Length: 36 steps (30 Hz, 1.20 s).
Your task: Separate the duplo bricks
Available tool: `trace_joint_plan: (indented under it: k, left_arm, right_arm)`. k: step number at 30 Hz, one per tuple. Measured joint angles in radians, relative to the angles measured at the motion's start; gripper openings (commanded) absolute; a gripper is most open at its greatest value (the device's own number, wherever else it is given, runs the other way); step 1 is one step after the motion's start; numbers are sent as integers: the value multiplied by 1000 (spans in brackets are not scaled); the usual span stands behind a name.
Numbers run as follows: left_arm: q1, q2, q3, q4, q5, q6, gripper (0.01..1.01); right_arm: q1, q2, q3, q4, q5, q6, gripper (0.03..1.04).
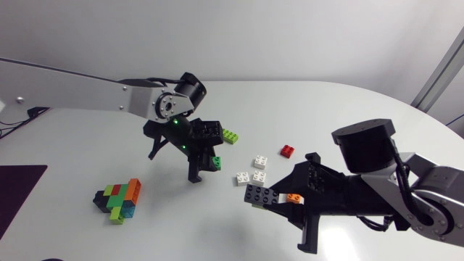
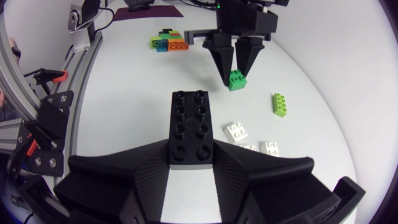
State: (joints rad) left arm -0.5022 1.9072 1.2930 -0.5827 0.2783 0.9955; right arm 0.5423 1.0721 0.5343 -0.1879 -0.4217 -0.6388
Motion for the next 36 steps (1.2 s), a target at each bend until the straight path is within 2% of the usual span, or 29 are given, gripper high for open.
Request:
trace_joint_plan:
  k: [13, 17, 19, 21, 24, 29, 36]
  left_arm:
    - [59, 137, 6, 41, -24, 2, 385]
    - [59, 153, 22, 42, -21, 3, 679]
    - [59, 153, 22, 49, -22, 3, 859]
    - [61, 153, 23, 48, -22, 3, 920]
    - [63, 143, 23, 29, -20, 3, 941]
    - [67, 49, 23, -55, 102, -4, 966]
    - [45, -143, 72, -174, 401, -96, 972]
  right_arm:
    - [-13, -28, 8, -23, -25, 15, 275]
    - [-15, -28, 9, -23, -36, 22, 275]
    - [-21, -28, 11, -23, -47, 23, 275]
    - [-33, -28, 15, -23, -58, 26, 275]
    - [-58, -28, 27, -26, -87, 27, 275]
    - [-127, -28, 50, -34, -187, 42, 275]
    - [-230, -28, 86, -37, -365, 114, 275]
